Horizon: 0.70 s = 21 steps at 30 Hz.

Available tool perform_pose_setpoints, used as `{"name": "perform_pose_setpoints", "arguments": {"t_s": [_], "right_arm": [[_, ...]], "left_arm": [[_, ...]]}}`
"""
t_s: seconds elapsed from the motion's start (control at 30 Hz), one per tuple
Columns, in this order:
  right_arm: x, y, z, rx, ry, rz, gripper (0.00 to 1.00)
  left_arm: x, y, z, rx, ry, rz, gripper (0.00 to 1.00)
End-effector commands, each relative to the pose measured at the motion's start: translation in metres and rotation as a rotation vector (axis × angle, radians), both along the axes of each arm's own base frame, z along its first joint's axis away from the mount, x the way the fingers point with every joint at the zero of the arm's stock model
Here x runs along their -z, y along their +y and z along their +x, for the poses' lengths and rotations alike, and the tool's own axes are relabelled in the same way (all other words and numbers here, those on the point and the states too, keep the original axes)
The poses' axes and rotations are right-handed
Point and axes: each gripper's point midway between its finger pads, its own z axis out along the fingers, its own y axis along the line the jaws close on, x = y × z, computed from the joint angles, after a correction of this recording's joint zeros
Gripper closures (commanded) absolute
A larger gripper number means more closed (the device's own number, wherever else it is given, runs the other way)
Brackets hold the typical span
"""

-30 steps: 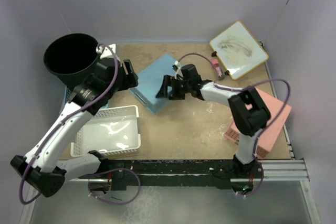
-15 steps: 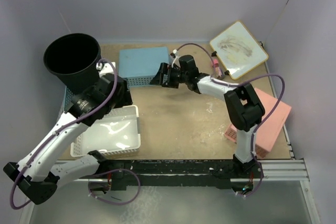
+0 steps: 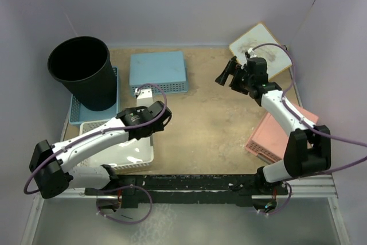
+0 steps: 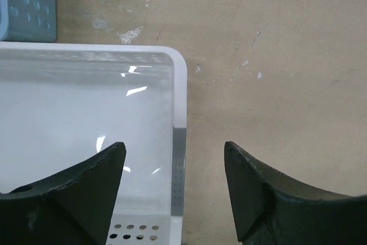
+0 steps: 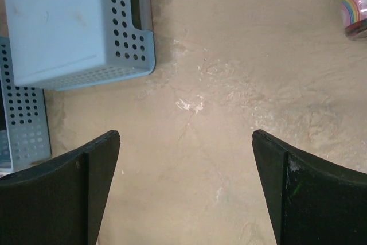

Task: Turn the large container upside down

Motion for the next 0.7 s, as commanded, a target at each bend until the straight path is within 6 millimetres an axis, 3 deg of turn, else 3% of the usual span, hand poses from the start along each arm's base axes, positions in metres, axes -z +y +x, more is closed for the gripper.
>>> {"name": "perform_pose_setpoints", "arguments": {"t_s": [0.0, 0.13, 0.23, 0.33, 0.4, 0.43, 0.57, 0.67], "right_arm": [[-0.013, -0.008, -0.019, -0.017, -0.028, -0.116, 0.0], [-0.016, -0.013, -0.023, -0.003, -0.038, -0.126, 0.0], [-0.015, -0.013, -0.023, 0.0, -0.033, -0.123, 0.0], [-0.01, -0.024, -0.021, 0.055, 0.004, -0.164, 0.0], [-0.011, -0.035, -0.02, 0.101, 0.032, -0.202, 0.0], [-0.013, -0.039, -0.019, 0.113, 0.038, -0.211, 0.0], [-0.034, -0.045, -0.023, 0.131, 0.014, -0.228, 0.0], [-0.05, -0.061, -0.033, 0.195, -0.023, -0.263, 0.0]], "left_arm": [[0.027, 0.0, 0.012, -0.11, -0.033, 0.012, 0.33], [0.057, -0.017, 0.009, -0.093, 0.011, -0.062, 0.36], [0.063, -0.017, 0.006, -0.105, 0.026, -0.058, 0.43], [0.057, -0.027, 0.008, -0.073, 0.014, -0.104, 0.67], [0.046, -0.048, 0.009, -0.012, 0.014, -0.195, 0.94], [0.041, -0.056, 0.011, 0.013, 0.013, -0.228, 1.0], [0.004, -0.105, 0.013, 0.136, 0.028, -0.398, 1.0], [-0.053, -0.163, 0.008, 0.29, 0.011, -0.695, 1.0]]}}
